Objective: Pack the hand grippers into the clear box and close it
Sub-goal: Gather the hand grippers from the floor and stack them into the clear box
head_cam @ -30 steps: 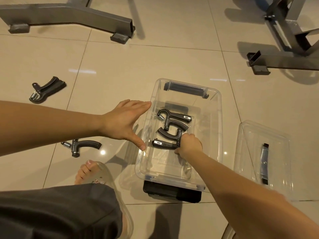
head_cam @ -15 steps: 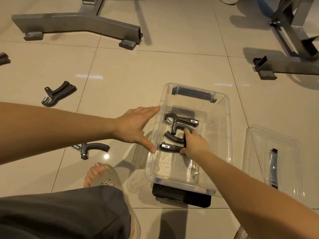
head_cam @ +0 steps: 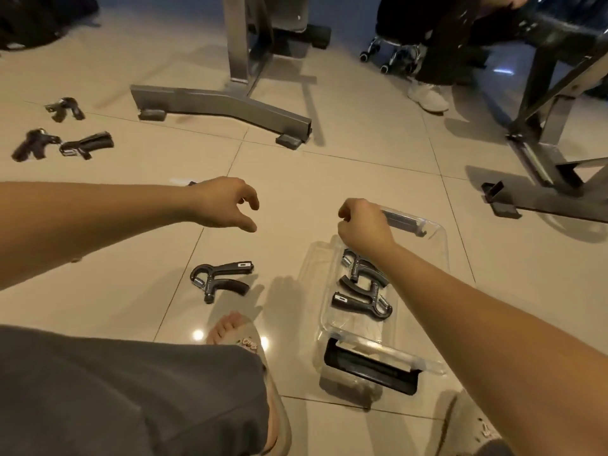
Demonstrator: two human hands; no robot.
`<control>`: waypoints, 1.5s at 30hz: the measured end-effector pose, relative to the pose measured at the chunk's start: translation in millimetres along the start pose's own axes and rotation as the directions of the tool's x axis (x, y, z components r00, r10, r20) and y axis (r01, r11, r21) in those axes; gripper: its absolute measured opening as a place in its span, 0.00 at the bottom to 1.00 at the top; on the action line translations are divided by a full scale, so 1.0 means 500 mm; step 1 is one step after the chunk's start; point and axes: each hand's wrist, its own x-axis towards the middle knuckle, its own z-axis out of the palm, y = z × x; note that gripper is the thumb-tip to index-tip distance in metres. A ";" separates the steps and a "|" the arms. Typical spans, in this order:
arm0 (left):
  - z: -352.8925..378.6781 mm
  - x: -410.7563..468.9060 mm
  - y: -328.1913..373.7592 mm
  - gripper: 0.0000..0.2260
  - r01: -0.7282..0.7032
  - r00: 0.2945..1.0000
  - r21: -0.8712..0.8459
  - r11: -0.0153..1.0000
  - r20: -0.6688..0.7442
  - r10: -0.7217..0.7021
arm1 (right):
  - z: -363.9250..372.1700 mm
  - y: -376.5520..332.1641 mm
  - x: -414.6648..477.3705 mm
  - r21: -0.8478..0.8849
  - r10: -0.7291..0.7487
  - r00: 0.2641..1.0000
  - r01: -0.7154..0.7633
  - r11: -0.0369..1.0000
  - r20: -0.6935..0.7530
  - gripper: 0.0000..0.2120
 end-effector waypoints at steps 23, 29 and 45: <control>0.078 -0.164 -0.453 0.24 0.408 0.910 -0.162 0.899 -0.011 -0.415 | 0.407 -0.250 0.018 -0.093 -0.309 0.826 0.396 0.914 0.471 0.25; 0.165 0.005 -0.525 0.29 0.421 0.899 -0.236 0.876 -0.016 -0.437 | 0.504 -0.212 0.056 -0.164 -0.379 0.754 0.534 0.829 0.536 0.33; 0.201 0.358 -0.670 0.26 0.326 0.936 0.001 0.945 -0.139 -0.323 | 0.547 -0.222 0.209 -0.237 -0.295 0.822 0.450 0.861 0.487 0.26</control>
